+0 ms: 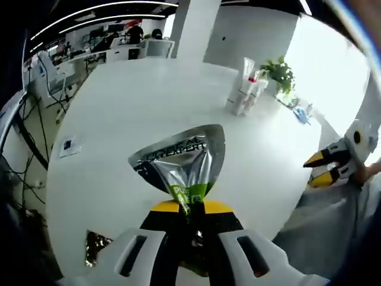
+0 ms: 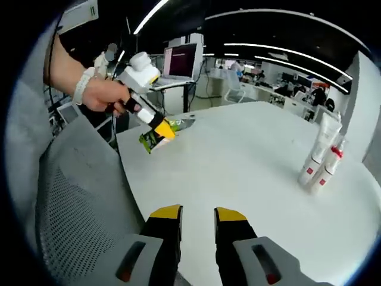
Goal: Arrange the skincare products in the storage area until every visible bottle or jar stands upright without overlapping.
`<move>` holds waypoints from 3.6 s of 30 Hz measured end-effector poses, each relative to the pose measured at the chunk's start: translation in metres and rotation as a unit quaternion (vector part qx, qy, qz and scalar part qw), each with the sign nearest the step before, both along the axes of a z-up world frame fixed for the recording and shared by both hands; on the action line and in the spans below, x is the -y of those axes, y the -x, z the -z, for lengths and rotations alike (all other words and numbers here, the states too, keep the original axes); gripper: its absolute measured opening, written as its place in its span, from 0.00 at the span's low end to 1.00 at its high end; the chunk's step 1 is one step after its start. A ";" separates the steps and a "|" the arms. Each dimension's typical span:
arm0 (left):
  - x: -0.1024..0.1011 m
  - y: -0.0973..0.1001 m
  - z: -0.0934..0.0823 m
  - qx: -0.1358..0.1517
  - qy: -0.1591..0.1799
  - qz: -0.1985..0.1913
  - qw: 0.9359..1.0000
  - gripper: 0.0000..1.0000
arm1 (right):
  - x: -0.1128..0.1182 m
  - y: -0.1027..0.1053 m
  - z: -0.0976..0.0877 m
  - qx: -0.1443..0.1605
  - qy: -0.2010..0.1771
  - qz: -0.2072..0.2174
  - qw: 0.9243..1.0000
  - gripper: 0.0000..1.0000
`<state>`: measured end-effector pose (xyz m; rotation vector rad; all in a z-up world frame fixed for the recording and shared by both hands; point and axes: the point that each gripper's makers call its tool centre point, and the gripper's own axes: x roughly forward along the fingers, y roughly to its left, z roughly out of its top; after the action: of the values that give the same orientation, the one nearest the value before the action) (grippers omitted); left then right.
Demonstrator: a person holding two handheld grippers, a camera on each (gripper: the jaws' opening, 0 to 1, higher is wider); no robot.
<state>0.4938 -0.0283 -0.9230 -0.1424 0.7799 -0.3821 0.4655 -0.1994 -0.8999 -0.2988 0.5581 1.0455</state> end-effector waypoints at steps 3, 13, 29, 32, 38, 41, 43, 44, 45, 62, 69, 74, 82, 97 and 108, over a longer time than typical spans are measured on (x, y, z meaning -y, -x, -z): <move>0.025 0.011 -0.012 0.013 0.016 0.016 1.000 0.06 | -0.008 0.006 -0.003 -0.048 -0.034 -0.006 0.998 0.22; 0.077 0.043 -0.032 0.048 0.044 0.041 0.997 0.06 | -0.050 0.019 -0.033 -0.292 -0.228 0.034 0.928 0.43; 0.108 0.076 -0.037 0.096 0.005 0.096 0.991 0.08 | -0.066 0.029 -0.033 -0.335 -0.252 0.054 0.906 0.05; 0.108 0.075 -0.041 0.113 0.020 0.101 0.988 0.14 | -0.063 0.028 -0.036 -0.325 -0.247 0.045 0.912 0.02; 0.094 0.064 -0.058 0.127 0.092 0.039 0.987 0.33 | -0.053 0.016 -0.041 -0.326 -0.256 0.045 0.909 0.00; 0.083 0.060 -0.066 0.141 0.121 0.012 0.983 0.35 | -0.046 0.010 -0.041 -0.321 -0.255 0.046 0.911 0.00; 0.079 0.061 -0.065 0.135 0.129 0.008 0.982 0.44 | -0.044 0.012 -0.042 -0.327 -0.249 0.027 0.912 0.00; 0.078 0.060 -0.064 0.132 0.134 0.006 0.982 0.49 | -0.044 0.017 -0.045 -0.337 -0.251 0.006 0.908 0.00; 0.079 0.060 -0.063 0.128 0.142 0.004 0.982 0.56 | -0.043 0.017 -0.048 -0.332 -0.255 0.001 0.908 0.00; 0.117 0.081 -0.087 0.086 0.312 0.082 0.943 0.22 | -0.043 0.047 -0.087 -0.380 -0.292 -0.151 0.865 0.00; 0.117 0.084 -0.098 0.076 0.371 0.082 0.922 0.00 | -0.040 0.039 -0.080 -0.398 -0.300 -0.126 0.858 0.00; 0.109 0.081 -0.102 0.074 0.402 0.066 0.910 0.00 | -0.045 0.035 -0.087 -0.416 -0.356 -0.109 0.830 0.00; 0.097 0.074 -0.108 0.079 0.445 0.033 0.891 0.00 | -0.054 0.059 -0.077 -0.411 -0.338 -0.143 0.834 0.00; 0.092 0.075 -0.126 0.059 0.534 0.015 0.843 0.00 | -0.041 0.052 -0.093 -0.503 -0.386 -0.132 0.762 0.00; 0.083 0.066 -0.128 0.086 0.537 -0.003 0.839 0.00 | -0.031 0.042 -0.095 -0.508 -0.406 -0.116 0.751 0.00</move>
<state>0.4279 -0.1114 -0.7953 -1.1523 0.3038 -0.7879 0.4236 -0.1688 -0.8044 1.0880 0.9684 1.5636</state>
